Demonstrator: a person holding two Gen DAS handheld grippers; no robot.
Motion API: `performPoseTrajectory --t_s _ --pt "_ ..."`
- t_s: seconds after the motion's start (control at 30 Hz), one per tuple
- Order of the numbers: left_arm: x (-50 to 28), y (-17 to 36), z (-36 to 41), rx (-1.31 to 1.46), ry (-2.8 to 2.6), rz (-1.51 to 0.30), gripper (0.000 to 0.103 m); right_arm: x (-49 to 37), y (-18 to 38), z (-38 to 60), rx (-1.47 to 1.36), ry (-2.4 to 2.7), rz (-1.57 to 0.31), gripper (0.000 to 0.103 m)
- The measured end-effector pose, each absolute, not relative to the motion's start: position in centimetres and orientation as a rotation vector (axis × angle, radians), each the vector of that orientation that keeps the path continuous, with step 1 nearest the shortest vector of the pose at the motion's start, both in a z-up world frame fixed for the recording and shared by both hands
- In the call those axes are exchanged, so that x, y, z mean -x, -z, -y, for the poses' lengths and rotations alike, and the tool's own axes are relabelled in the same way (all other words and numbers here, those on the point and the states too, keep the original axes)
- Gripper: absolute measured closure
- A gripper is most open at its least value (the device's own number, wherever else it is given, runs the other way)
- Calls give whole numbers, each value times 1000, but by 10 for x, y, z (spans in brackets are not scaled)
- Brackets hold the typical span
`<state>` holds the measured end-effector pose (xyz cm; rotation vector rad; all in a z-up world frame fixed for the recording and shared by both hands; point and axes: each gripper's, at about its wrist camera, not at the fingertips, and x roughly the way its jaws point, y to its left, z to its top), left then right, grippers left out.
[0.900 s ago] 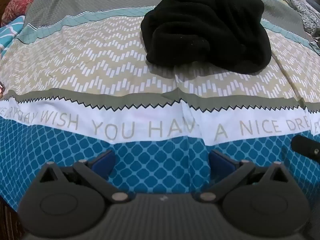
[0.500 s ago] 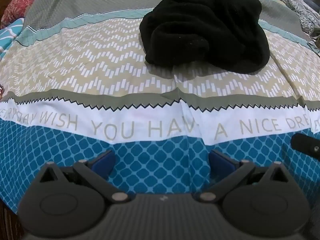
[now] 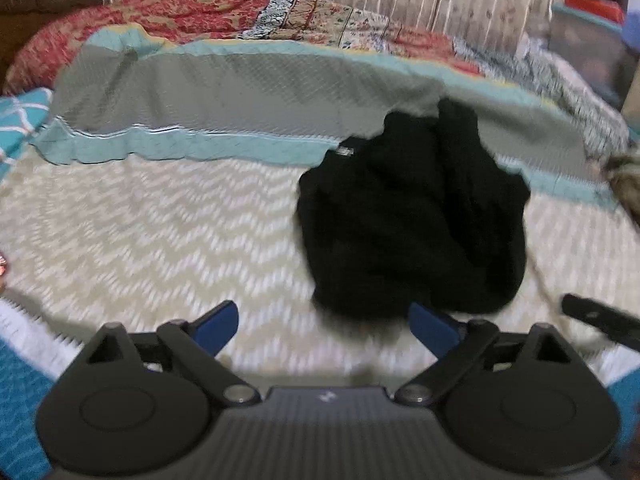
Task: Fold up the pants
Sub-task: 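Reach both grippers toward the crumpled black pants on the bedspread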
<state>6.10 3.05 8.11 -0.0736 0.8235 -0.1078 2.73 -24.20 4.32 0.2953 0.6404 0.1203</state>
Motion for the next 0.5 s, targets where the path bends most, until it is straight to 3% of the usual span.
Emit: performPoseTrajectory --t_s 0.1,0.13,0.2,0.23,0.27,0.3,0.5 --pt "-94 -78 -24 129 161 -859 8 -72 -34 243 -330 -107 -660 36" --pt "-106 -72 -21 137 173 -887 12 -88 -28 243 -342 -97 -682 36" --pt "-123 -57 -10 131 173 -946 45 -110 -16 241 -371 -61 -730 38" --pt "-132 -49 -4 124 178 -981 77 -117 -10 241 -396 -65 -752 62" --pt "-132 -43 -1 126 185 -1009 92 -125 -5 241 -421 -84 -769 82" --pt "-130 -42 -2 144 182 -1023 93 -129 -5 241 -429 -93 -780 92" --pt "-85 -89 -24 208 275 -858 94 -88 -73 261 -498 -121 -564 96"
